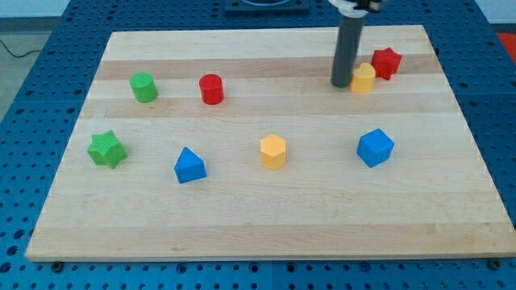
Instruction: Place the red circle to the bottom of the yellow heart
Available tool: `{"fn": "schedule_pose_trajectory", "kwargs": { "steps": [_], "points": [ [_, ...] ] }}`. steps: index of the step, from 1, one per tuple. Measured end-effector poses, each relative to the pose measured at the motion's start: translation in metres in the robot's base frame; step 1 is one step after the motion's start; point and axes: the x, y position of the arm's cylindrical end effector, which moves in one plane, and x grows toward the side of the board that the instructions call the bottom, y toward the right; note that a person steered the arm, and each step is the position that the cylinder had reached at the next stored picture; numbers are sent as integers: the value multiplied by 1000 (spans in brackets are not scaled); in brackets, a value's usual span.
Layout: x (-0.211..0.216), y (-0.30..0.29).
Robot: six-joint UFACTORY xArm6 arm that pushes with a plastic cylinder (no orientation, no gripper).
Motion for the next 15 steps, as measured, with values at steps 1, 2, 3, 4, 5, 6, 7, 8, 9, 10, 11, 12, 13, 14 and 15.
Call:
{"fn": "schedule_pose_trajectory", "kwargs": {
  "steps": [1,2,3,4,5,6,7,8,9,10,11,12,13,14,15],
  "points": [
    [6,32],
    [6,44],
    [8,-3],
    [-13,-54],
    [-41,-128],
    [-40,-227],
    [-17,-277],
    [13,-249],
    [50,-177],
    [62,-108],
    [62,-142],
    [61,-207],
    [33,-212],
    [16,-172],
    [36,-105]
  ]
}}
